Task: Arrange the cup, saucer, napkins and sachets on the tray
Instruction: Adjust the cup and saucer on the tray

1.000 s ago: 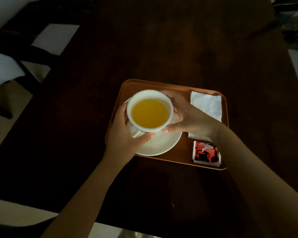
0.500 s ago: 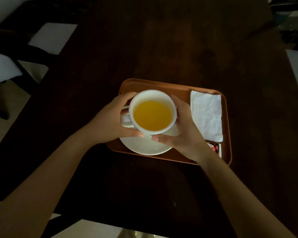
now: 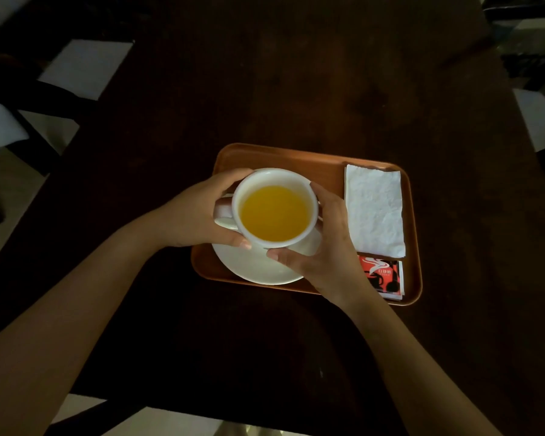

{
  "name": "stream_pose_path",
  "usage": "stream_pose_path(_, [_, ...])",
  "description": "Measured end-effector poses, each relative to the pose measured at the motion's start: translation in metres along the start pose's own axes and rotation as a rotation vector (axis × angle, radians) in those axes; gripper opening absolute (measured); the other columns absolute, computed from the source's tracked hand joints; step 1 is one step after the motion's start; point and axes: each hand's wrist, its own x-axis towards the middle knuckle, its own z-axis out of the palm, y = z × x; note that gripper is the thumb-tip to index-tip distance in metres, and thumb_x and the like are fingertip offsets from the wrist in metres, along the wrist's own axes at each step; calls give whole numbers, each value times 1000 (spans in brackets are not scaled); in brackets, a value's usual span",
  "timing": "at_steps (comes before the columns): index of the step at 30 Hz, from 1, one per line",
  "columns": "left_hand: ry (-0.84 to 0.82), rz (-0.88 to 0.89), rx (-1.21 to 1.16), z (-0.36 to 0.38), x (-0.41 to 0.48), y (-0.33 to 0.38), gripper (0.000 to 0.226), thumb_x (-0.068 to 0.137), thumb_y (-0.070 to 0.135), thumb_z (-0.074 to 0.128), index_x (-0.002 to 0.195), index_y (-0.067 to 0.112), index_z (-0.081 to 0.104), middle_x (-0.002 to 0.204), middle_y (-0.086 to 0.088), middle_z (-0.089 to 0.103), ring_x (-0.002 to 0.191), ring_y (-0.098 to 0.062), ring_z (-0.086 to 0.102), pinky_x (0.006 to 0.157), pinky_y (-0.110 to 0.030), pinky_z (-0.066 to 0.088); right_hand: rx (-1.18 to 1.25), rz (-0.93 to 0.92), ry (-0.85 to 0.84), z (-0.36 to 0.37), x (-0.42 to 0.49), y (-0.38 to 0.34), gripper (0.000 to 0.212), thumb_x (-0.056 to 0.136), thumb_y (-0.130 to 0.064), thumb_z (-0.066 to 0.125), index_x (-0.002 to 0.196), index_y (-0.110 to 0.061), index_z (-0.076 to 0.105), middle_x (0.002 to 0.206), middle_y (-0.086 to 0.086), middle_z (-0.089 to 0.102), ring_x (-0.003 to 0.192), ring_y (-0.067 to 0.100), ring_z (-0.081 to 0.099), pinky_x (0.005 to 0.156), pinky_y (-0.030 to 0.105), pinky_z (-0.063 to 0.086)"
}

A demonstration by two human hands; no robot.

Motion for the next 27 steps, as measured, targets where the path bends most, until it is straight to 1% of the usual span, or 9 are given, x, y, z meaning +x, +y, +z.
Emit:
stream_pose_path(3, [-10, 7, 14, 0, 1, 1, 94, 59, 26, 83, 137, 33, 30, 136, 18, 42, 120, 9, 43, 88, -6, 43, -20, 12, -7, 0, 0, -1, 100, 58, -30, 85, 137, -28, 22, 140, -6, 29, 120, -4, 30, 87, -3, 31])
stream_pose_path(6, [-35, 3, 17, -1, -3, 2, 97, 56, 38, 81, 135, 43, 25, 135, 25, 39, 121, 12, 42, 88, -7, 43, -39, 10, -32, -2, 0, -1, 102, 59, -31, 85, 138, -27, 20, 141, -5, 28, 121, -3, 29, 88, -5, 30])
stream_pose_path(8, [-105, -20, -70, -8, -8, 0, 106, 52, 45, 81, 137, 48, 17, 133, 35, 34, 122, 15, 39, 87, -3, 41, -74, 17, -64, -7, -1, -1, 106, 60, -35, 83, 141, -28, 15, 144, -6, 25, 125, 0, 28, 94, 4, 29])
stream_pose_path(10, [-107, -69, -187, -18, -6, -3, 106, 49, 56, 80, 135, 54, 17, 136, 35, 33, 125, 12, 38, 91, -7, 42, -129, 32, -88, -17, -1, 0, 108, 61, -37, 82, 142, -30, 12, 147, -6, 22, 131, 8, 28, 100, 21, 33])
stream_pose_path(13, [128, -221, -236, -32, 3, -7, 88, 53, 70, 66, 131, 49, 31, 139, 19, 43, 126, 1, 43, 101, -27, 39, -248, 74, -81, -33, -1, 3, 101, 64, -35, 81, 141, -31, 16, 149, -5, 22, 135, 14, 25, 102, 31, 30])
stream_pose_path(16, [243, -231, -37, -33, 3, -6, 56, 77, 43, 63, 129, 40, 43, 115, 25, 56, 102, 15, 53, 87, -20, 41, -353, 172, -73, -39, 1, 5, 85, 71, -34, 76, 139, -27, 25, 148, -1, 29, 132, 21, 31, 105, 41, 36])
stream_pose_path(19, [248, -211, 139, -27, 7, -1, 50, 80, 17, 66, 127, 27, 50, 117, 10, 58, 102, -1, 56, 84, -22, 45, -431, 234, -92, -39, 4, 4, 69, 77, -34, 70, 136, -23, 34, 144, 2, 39, 128, 24, 38, 106, 45, 39])
stream_pose_path(22, [233, -200, 363, -20, 14, 3, 51, 77, 12, 68, 126, 15, 52, 118, -5, 59, 99, -17, 58, 85, -33, 49, -450, 240, -96, -35, 5, 2, 60, 81, -30, 67, 134, -20, 40, 138, 4, 47, 123, 24, 44, 105, 42, 41])
stream_pose_path(27, [183, -266, 428, -16, 19, 6, 46, 78, 15, 67, 122, 11, 56, 109, -12, 66, 93, -22, 61, 88, -38, 50, -448, 249, -41, -29, 4, -1, 57, 81, -24, 66, 132, -18, 42, 133, 6, 51, 114, 23, 53, 100, 38, 44])
